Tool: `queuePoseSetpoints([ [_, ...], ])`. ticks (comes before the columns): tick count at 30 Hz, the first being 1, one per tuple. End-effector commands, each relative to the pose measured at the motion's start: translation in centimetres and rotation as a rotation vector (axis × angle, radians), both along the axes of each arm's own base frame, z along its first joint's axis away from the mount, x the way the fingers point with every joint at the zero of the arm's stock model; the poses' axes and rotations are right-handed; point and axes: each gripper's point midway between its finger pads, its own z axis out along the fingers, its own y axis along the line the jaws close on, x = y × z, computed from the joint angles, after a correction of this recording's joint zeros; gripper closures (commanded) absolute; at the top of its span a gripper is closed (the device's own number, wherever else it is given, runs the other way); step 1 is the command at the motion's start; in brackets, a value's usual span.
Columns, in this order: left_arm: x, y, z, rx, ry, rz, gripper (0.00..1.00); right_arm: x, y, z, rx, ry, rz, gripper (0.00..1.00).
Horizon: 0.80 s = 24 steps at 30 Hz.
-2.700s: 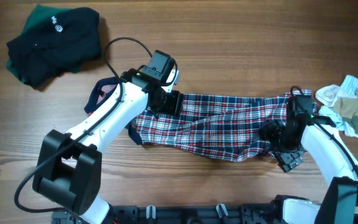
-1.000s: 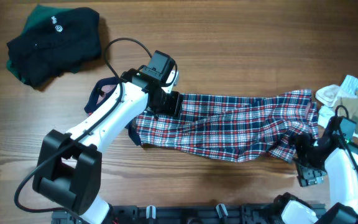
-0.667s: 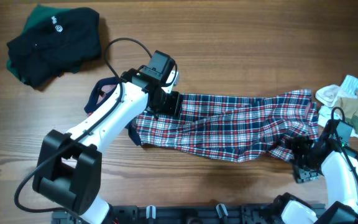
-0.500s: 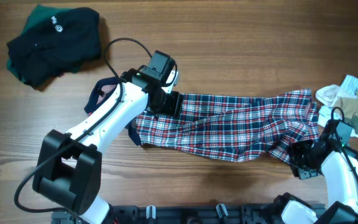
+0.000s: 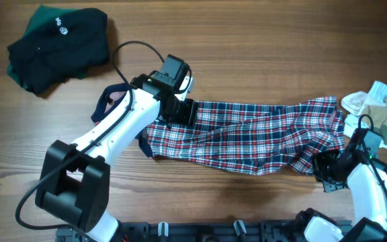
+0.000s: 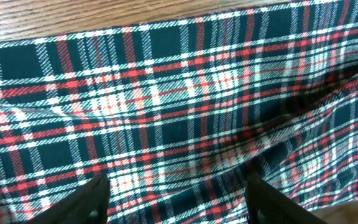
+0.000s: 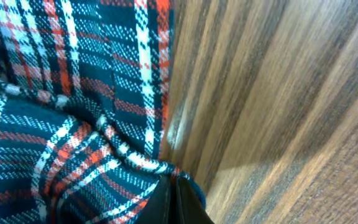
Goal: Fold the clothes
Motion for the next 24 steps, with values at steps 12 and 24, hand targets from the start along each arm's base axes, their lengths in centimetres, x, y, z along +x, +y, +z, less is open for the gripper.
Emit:
queuePoseSetpoints([
  [12,-0.2,0.2,-0.5,0.018,0.01,-0.009,0.3,3.5,-4.0,3.8,-0.133,-0.102,-0.119,0.96],
  [24,0.2,0.0,-0.4,0.01,-0.004,-0.009,0.27,1.1,1.1,2.9,0.091,-0.062,0.144,0.13],
])
